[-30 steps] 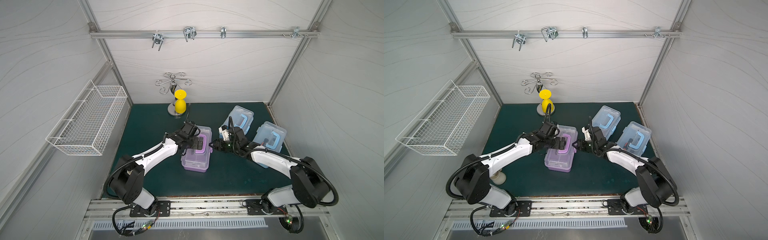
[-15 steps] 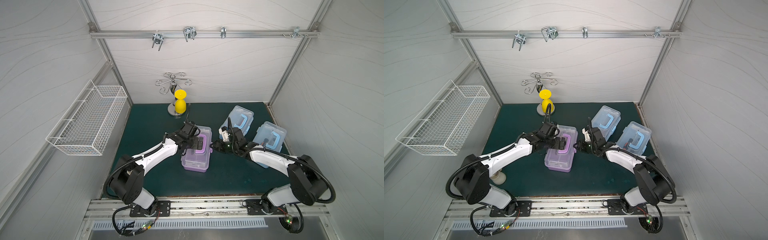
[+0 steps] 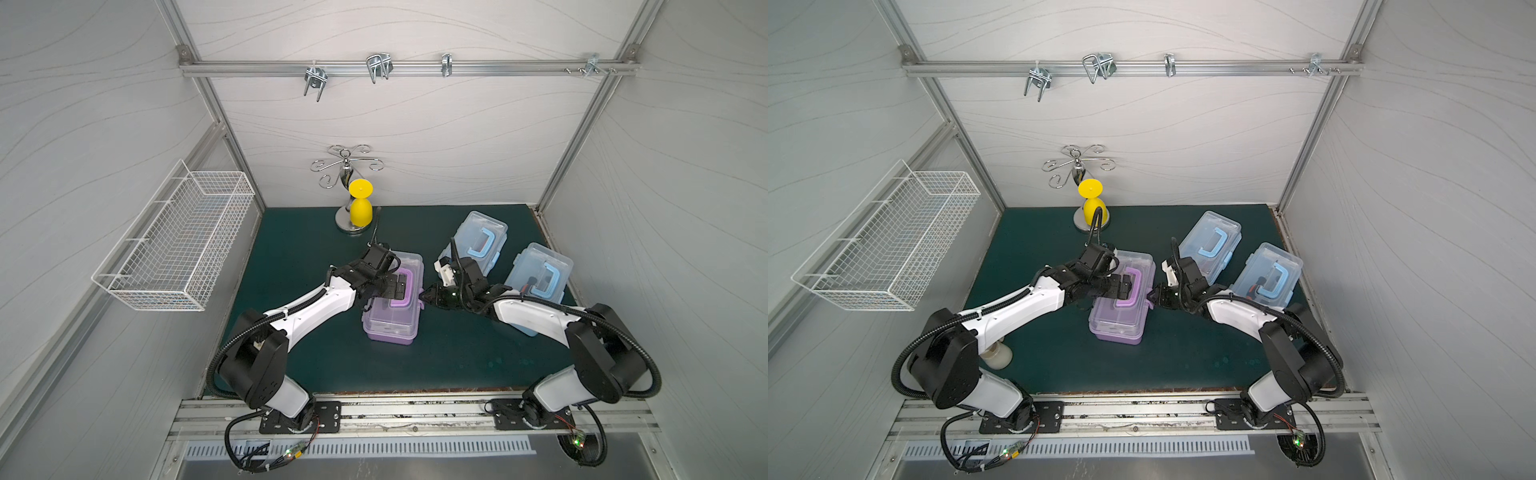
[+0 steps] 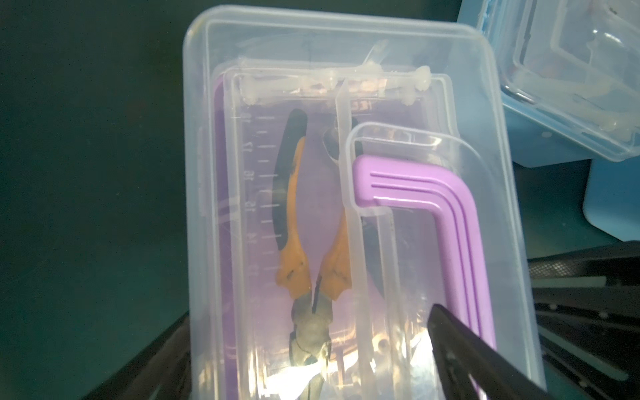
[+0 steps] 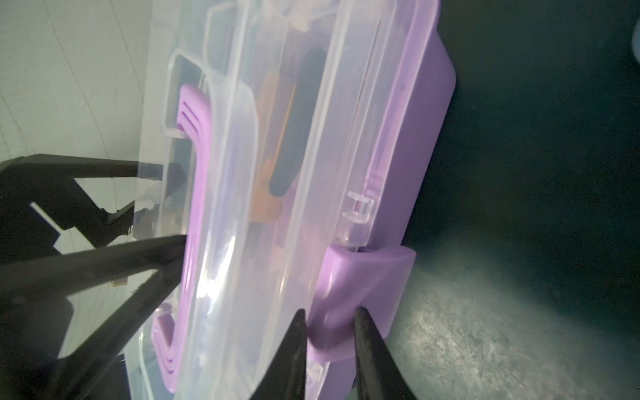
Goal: Close toolboxes
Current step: Fasten the toolbox latch on the toolbox.
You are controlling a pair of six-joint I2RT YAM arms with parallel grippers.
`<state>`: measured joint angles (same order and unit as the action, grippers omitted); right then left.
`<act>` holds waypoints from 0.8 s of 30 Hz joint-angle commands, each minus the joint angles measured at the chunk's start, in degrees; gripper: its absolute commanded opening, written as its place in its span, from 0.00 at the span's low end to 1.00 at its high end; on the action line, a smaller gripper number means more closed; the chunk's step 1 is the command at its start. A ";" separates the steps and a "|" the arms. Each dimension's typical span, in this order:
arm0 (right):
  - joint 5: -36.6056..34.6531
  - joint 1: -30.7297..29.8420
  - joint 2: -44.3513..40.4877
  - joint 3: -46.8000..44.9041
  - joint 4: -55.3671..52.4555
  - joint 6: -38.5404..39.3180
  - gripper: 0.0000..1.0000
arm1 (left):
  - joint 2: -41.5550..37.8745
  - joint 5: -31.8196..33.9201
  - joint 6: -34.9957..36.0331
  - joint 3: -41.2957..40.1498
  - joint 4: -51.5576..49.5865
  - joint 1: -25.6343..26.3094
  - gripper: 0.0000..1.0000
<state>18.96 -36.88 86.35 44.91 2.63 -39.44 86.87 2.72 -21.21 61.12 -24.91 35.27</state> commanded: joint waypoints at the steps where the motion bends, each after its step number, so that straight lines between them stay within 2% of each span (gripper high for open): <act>1: 0.09 -0.56 0.93 1.32 -0.20 0.37 0.25 | 0.14 -1.66 0.03 -0.38 -0.06 0.51 0.99; 8: -3.98 -1.54 2.20 3.21 -4.53 2.36 0.24 | 0.57 -1.90 -0.14 -0.20 0.10 0.51 0.99; 24: -14.12 -1.43 -2.35 5.71 -15.13 8.05 0.37 | 0.49 -3.07 -0.66 -1.02 0.74 -0.55 0.99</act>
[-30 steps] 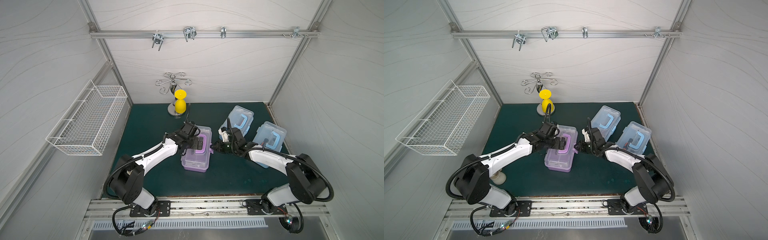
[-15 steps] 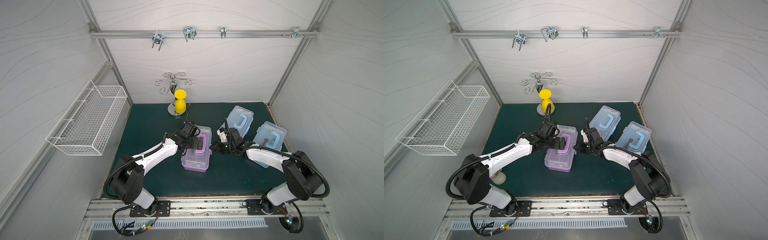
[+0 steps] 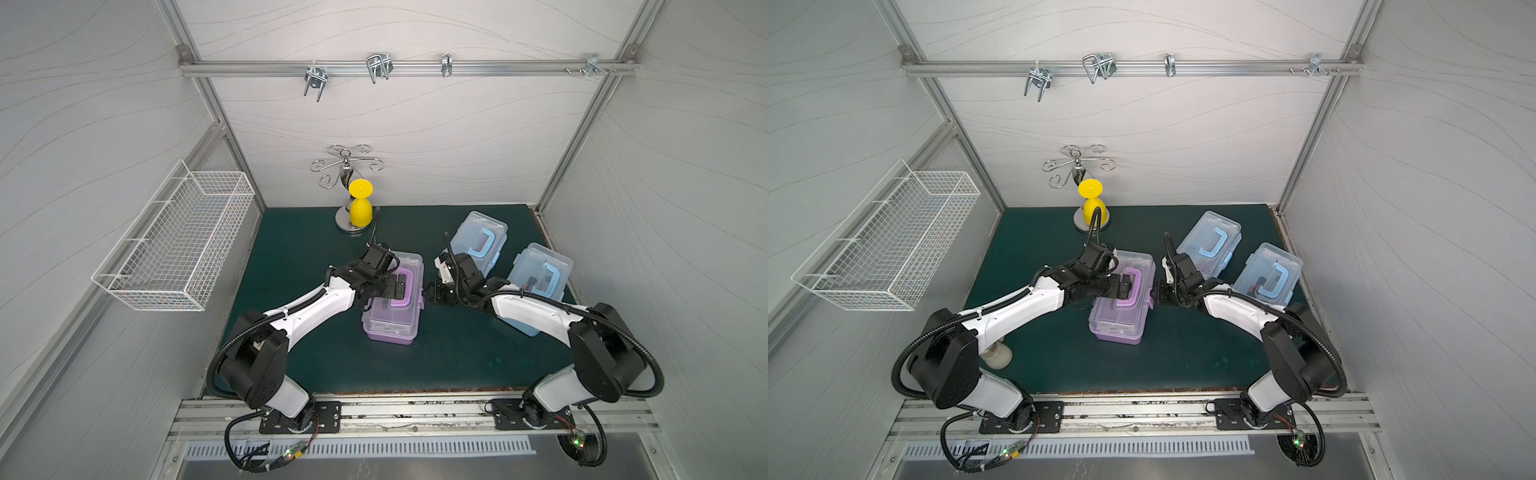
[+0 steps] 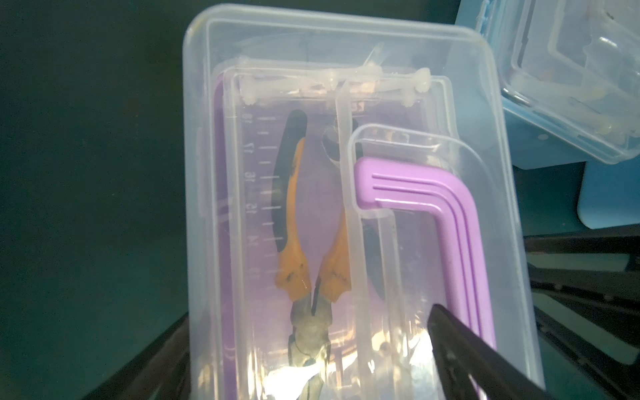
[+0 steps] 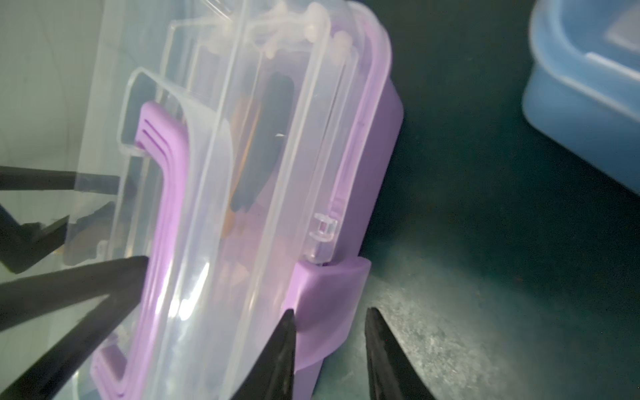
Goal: Close toolboxes
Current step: Fasten the toolbox latch on the toolbox.
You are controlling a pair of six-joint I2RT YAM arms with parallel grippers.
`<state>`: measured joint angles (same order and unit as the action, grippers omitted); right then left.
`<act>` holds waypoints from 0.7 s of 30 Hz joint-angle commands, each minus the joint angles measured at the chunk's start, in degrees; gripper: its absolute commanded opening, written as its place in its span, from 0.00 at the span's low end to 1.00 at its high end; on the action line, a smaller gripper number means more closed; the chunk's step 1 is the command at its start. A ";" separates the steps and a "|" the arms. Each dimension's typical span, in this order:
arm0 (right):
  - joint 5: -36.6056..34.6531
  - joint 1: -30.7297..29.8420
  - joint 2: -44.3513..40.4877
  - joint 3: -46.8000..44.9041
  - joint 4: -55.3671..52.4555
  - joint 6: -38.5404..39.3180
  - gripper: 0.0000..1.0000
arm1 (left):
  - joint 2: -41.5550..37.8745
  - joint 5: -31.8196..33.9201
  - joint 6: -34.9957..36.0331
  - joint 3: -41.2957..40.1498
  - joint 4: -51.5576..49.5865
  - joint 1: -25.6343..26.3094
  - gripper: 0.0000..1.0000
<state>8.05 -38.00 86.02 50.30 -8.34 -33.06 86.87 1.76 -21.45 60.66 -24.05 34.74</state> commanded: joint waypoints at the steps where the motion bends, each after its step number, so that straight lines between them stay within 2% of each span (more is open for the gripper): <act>1: -3.75 -0.24 -2.27 0.15 -4.52 1.77 0.37 | 0.49 -2.10 -0.35 -0.62 -0.04 -0.02 0.99; 7: -6.12 -0.89 0.19 1.54 -8.39 2.65 0.37 | 0.79 -2.61 -0.45 -0.56 0.15 -0.02 0.99; 21: -3.50 -5.46 10.75 10.46 -8.27 3.35 0.35 | 1.81 -4.82 -1.63 -0.72 1.59 -0.02 0.99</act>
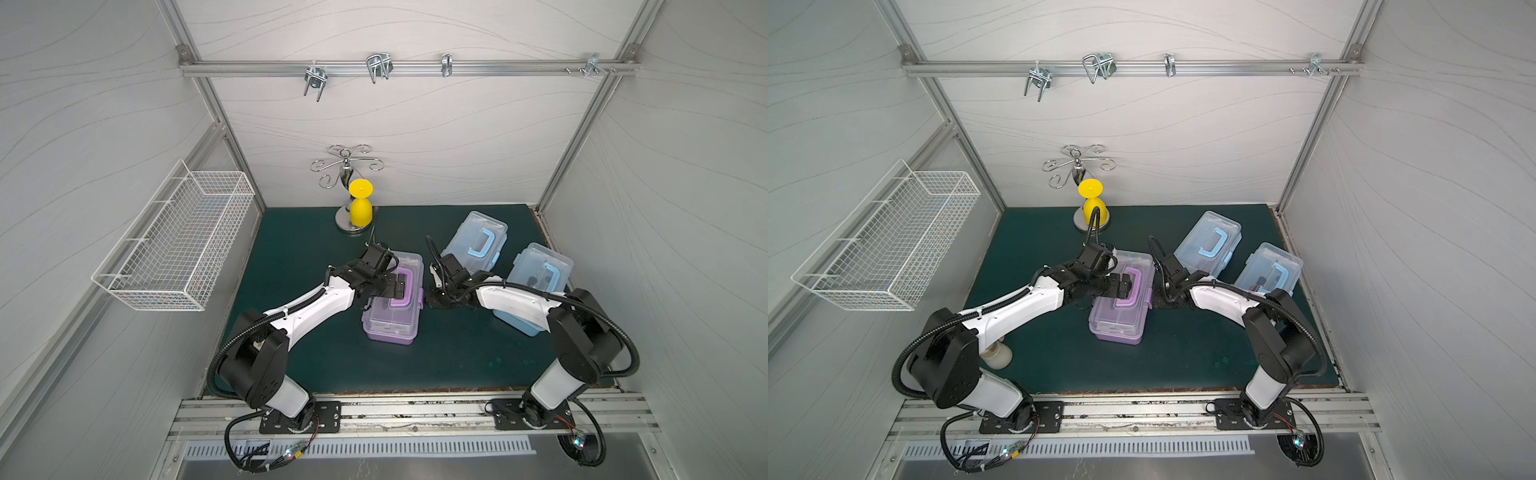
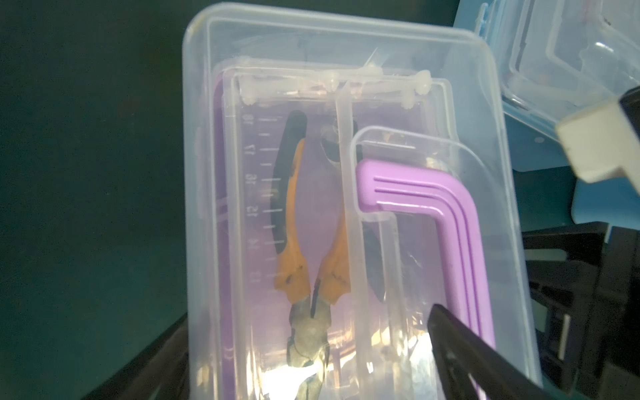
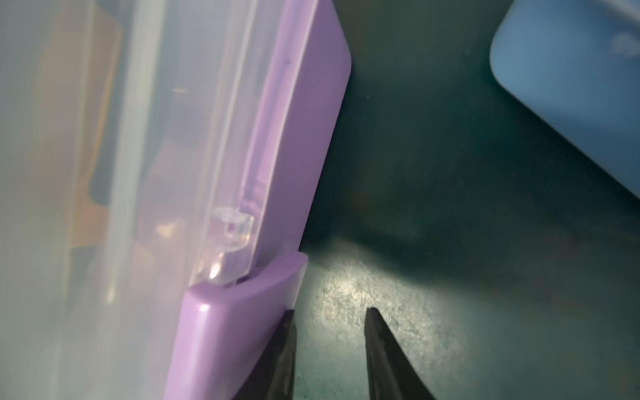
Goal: Close toolboxes
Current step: Fasten the toolbox latch on the toolbox.
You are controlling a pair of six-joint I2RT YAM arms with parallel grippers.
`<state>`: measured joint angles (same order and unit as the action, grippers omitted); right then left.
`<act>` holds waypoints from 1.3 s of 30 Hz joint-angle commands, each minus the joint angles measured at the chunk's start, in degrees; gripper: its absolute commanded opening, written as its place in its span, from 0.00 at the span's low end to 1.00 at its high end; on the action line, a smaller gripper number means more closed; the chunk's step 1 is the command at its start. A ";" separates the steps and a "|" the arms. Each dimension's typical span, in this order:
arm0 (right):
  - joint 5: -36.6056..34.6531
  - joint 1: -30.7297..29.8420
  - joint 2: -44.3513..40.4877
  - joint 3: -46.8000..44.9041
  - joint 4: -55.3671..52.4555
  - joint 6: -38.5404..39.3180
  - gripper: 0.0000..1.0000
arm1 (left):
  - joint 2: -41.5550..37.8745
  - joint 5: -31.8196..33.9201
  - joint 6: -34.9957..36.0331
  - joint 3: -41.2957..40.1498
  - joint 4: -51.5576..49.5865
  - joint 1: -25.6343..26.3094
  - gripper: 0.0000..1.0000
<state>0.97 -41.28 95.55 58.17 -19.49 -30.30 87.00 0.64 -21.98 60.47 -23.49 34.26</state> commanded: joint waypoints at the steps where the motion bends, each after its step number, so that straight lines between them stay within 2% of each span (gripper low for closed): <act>1: 3.90 -2.17 1.54 2.81 3.41 0.52 0.35 | 1.83 -3.96 -1.29 -0.65 1.24 0.53 0.99; 12: 9.37 -1.88 1.86 0.63 13.64 -1.61 0.35 | 2.82 -6.48 -3.06 -2.01 3.78 0.90 0.99; 19: 8.91 -1.09 -0.04 -0.92 14.93 -2.23 0.36 | 3.22 -6.88 -3.51 -2.37 4.68 0.90 0.99; 24: 2.77 -1.17 -1.87 -0.36 7.55 -0.36 0.45 | 2.56 -6.00 -3.25 -2.28 4.02 0.81 0.99; 30: -2.43 -2.89 -9.61 -6.12 3.42 3.72 0.61 | 0.93 -4.76 -2.64 -1.93 2.68 0.54 0.99; 39: -1.23 -10.40 -20.70 -16.12 4.75 7.05 0.89 | -1.99 -1.26 -0.49 -0.80 -0.12 0.52 0.99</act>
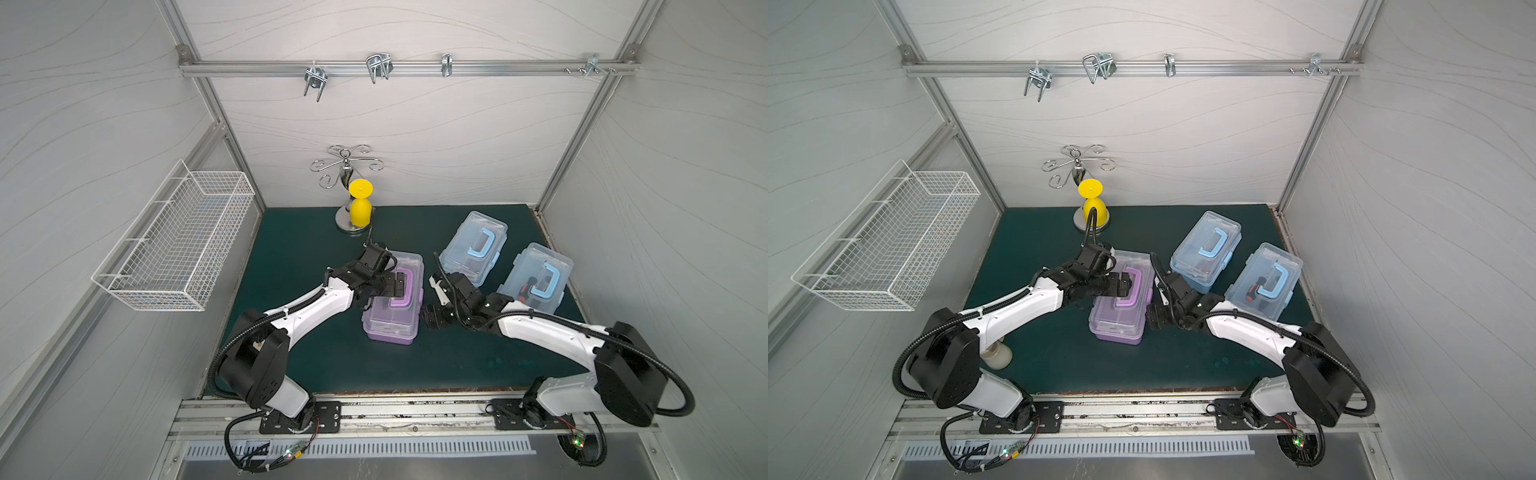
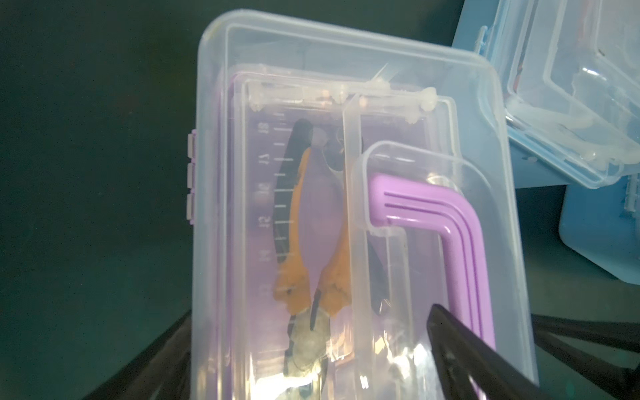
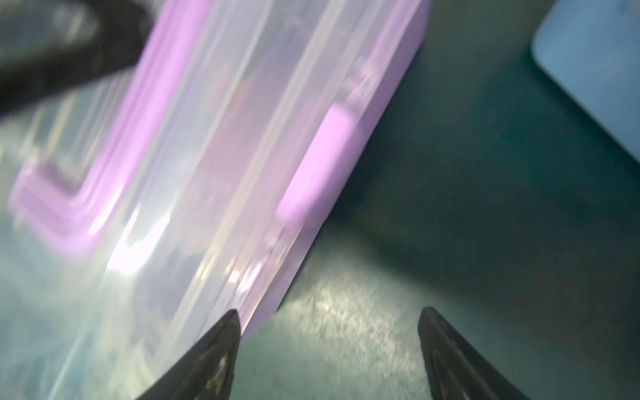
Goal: Close toolboxes
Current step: Move the toolbox to the center of the board.
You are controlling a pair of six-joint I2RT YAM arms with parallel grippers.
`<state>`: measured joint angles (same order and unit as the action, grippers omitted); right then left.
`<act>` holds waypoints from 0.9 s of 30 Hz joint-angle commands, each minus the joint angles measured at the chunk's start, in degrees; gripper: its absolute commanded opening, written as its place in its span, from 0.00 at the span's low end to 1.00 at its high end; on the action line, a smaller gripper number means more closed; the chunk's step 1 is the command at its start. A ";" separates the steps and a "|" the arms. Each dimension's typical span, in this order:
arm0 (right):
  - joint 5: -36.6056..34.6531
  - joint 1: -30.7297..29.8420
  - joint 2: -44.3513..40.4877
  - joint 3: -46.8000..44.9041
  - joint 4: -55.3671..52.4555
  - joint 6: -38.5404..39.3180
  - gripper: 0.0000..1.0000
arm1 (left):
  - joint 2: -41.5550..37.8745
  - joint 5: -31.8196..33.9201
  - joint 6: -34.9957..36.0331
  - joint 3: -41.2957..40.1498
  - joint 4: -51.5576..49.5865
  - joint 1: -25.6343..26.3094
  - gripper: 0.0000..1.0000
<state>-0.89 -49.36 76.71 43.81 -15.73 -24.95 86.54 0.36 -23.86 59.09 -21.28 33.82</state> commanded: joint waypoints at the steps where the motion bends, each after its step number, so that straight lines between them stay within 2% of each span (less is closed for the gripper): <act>1: 0.12 -3.27 -2.38 -2.20 1.13 1.73 0.92 | -1.86 -0.56 1.59 0.74 -2.60 0.97 0.99; 3: -1.44 -5.35 -2.71 -2.79 1.38 1.60 0.99 | -2.66 -0.01 1.93 0.94 -2.97 0.94 0.99; 10: -1.61 -8.14 3.79 -0.29 5.77 0.81 0.99 | -6.47 2.55 2.32 0.69 -3.55 0.89 0.99; 15: -3.79 -9.77 11.13 5.49 5.45 1.49 0.99 | -10.73 5.52 2.41 -0.86 -3.61 0.65 0.99; 21: -11.23 -8.62 16.24 12.35 3.30 -1.24 0.99 | -15.27 7.87 1.76 -3.76 -2.65 -1.07 0.99; 27: -12.00 -3.97 19.76 17.38 2.62 -1.24 0.99 | -19.17 8.62 0.23 -7.73 -1.32 -4.60 0.99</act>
<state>-8.25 -56.05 95.02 58.92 -12.60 -25.15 69.12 7.09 -22.59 52.29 -24.43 30.61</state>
